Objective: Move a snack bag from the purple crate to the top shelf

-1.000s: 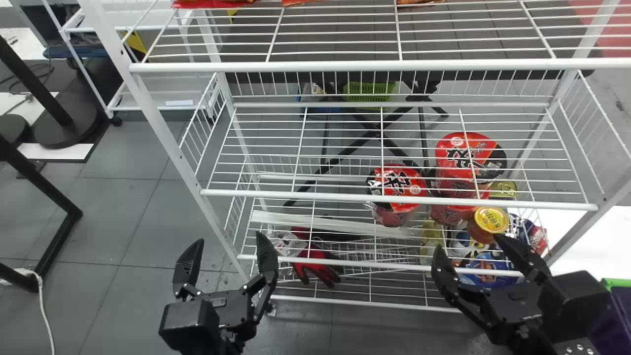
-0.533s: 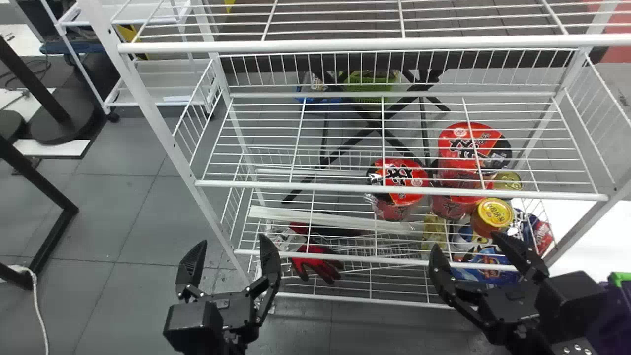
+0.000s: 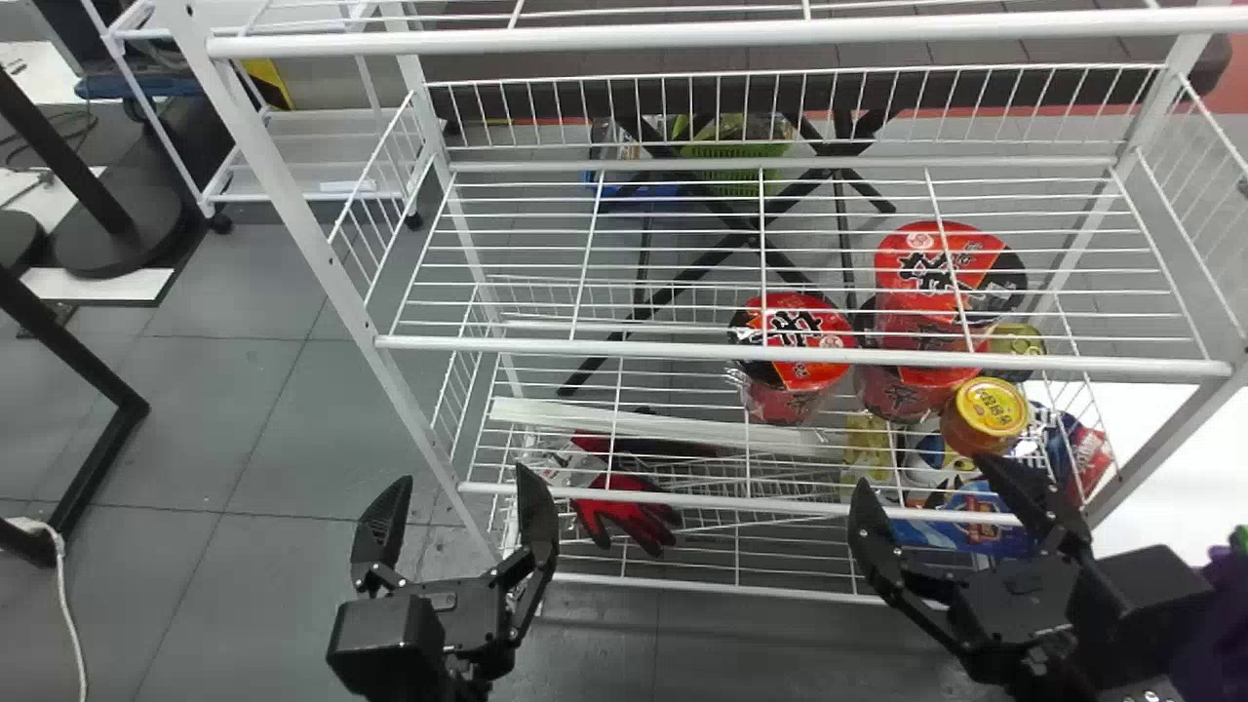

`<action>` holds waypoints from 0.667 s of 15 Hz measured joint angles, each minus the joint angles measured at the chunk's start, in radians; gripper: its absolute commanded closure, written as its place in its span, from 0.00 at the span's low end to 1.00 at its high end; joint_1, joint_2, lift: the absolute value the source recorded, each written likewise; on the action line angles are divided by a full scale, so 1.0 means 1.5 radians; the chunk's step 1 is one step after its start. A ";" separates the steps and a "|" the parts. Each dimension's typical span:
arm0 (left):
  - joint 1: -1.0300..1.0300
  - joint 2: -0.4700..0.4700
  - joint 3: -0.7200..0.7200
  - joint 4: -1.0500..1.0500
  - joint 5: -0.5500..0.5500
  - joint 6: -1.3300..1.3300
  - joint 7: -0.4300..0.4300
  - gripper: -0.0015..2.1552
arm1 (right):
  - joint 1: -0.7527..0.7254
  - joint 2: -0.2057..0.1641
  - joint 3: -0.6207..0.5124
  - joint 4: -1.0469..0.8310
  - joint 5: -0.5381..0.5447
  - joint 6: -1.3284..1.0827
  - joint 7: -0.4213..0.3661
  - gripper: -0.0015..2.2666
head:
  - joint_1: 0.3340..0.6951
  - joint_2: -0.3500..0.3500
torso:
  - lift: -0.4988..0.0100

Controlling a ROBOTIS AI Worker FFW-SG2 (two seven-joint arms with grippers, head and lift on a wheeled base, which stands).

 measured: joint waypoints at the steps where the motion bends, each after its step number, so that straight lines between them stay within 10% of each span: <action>1: 0.000 0.000 0.000 0.000 0.000 0.000 0.000 0.06 | 0.001 -0.001 0.002 0.000 0.002 -0.007 -0.001 0.03 | 1.00 0.67 | 0.20; 10: 0.003 0.000 0.002 0.003 0.000 -0.003 0.004 0.06 | 0.002 -0.001 0.007 0.007 0.001 -0.028 -0.010 0.03 | 1.00 0.68 | 0.13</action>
